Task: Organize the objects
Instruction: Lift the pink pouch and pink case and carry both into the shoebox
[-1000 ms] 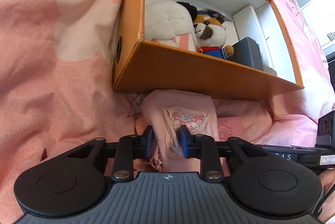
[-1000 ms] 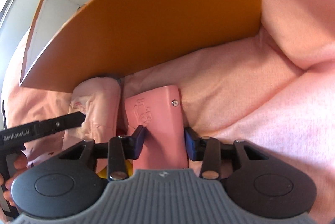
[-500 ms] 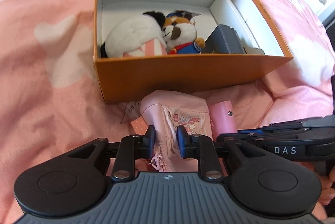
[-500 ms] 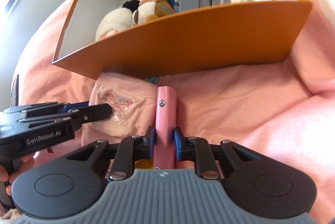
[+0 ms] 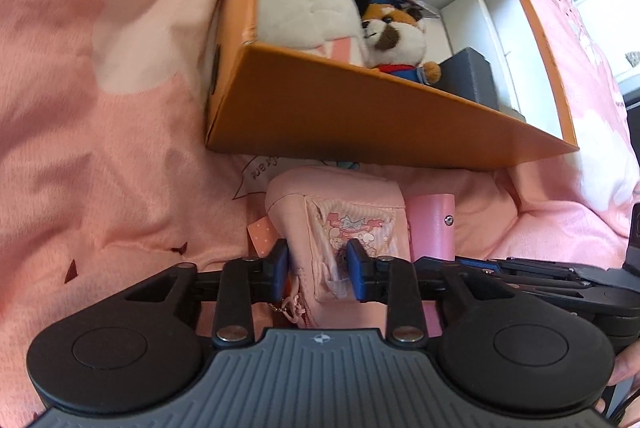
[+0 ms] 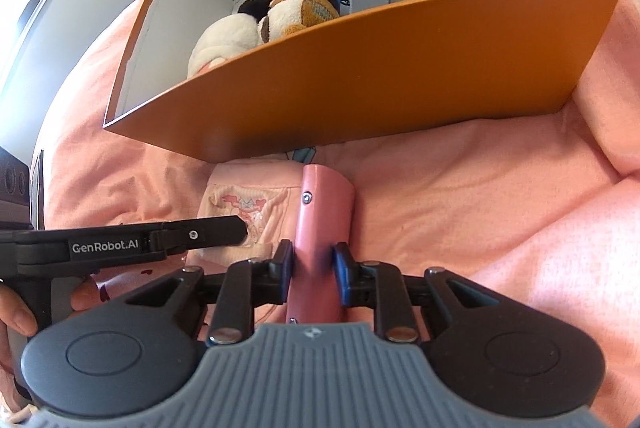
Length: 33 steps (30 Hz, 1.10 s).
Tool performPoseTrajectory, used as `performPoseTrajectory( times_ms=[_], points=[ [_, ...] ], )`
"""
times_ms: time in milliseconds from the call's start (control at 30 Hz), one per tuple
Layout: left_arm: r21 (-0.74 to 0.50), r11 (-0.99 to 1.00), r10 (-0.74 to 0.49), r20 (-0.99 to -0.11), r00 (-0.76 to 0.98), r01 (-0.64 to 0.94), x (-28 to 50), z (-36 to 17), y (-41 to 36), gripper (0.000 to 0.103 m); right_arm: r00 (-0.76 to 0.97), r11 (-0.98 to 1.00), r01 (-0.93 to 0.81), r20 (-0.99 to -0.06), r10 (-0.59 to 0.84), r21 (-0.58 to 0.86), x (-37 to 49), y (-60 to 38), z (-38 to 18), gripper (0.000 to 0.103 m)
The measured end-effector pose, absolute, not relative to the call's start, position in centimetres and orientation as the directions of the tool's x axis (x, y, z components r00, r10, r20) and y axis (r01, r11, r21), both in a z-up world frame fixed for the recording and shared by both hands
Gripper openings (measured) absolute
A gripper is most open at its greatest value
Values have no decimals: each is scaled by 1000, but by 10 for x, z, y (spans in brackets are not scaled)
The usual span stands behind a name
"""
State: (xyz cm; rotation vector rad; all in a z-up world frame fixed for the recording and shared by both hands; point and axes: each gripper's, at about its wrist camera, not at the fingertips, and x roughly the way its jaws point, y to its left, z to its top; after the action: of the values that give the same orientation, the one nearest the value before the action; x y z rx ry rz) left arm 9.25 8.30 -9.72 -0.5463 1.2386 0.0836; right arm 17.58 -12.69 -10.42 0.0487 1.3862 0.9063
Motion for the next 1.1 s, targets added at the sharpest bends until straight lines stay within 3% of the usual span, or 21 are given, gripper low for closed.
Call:
performPoseTrajectory(
  times_ms=[200,567,900,1100],
  points=[
    [-377,872,-245,-889,387,-312,86,-73,85,19,-34,679,-539,-818,574,499,169,-149,-82,20],
    [-485,854,-321,-777,542,-189,88,3,86,17,80,645,-587,-757,648,490,184,-185,-8,19],
    [-468,868,-250,-701,668,-165,132,45,96,17,237,628,-639,-662,711,444,226,-176,55,18],
    [-425,881,-165,-686,709,-207,175,44,99,17,310,663,-615,-642,701,427,275,-159,61,18]
  ],
)
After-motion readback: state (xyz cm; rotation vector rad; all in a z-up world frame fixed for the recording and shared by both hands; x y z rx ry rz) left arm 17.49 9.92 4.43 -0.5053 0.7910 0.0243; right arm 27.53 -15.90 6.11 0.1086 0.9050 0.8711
